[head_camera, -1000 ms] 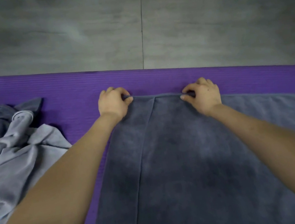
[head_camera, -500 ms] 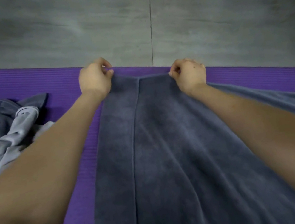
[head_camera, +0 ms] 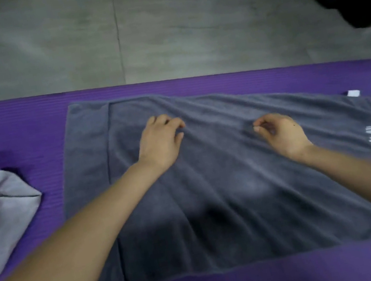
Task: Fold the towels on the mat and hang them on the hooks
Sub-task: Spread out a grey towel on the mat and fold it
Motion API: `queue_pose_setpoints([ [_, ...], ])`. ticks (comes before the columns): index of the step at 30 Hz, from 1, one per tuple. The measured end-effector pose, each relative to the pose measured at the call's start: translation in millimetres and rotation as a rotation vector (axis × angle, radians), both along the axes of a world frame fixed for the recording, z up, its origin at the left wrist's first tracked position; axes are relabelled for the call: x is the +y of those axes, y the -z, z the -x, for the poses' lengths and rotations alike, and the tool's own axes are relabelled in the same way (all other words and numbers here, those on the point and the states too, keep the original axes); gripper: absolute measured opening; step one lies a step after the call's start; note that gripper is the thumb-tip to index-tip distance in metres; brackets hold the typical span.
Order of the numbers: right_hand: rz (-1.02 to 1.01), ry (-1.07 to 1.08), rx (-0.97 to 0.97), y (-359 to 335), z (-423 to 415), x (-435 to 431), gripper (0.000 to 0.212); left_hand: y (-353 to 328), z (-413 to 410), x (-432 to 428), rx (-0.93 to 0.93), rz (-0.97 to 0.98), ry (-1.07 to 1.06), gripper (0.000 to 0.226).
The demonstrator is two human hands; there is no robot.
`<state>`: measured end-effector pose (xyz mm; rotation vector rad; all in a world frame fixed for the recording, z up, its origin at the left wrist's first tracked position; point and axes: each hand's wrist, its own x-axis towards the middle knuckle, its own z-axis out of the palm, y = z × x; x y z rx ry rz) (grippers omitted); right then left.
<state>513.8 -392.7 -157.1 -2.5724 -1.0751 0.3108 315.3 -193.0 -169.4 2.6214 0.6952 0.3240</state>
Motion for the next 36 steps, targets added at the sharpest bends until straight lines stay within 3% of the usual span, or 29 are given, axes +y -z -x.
queue_pose_setpoints([
  [8,0.014,0.416,0.038,-14,-63,-187,0.017,-46,-74,-88,0.114,-0.019,0.356,0.030],
  [14,-0.043,0.614,0.033,-22,-125,-259,0.024,-69,-146,-130,0.220,-0.176,0.581,0.030],
  [20,-0.128,0.653,0.028,-10,-198,-277,0.028,-44,-242,-191,0.292,-0.154,0.483,0.043],
  [25,-0.112,0.711,0.071,6,-263,-267,0.036,-9,-295,-244,0.306,-0.115,0.278,0.050],
  [31,0.124,0.683,-0.054,27,-314,-250,0.043,45,-303,-277,0.427,-0.132,0.097,0.067],
  [36,-0.001,0.654,0.069,46,-332,-235,0.026,61,-301,-281,0.374,-0.169,0.073,0.054],
])
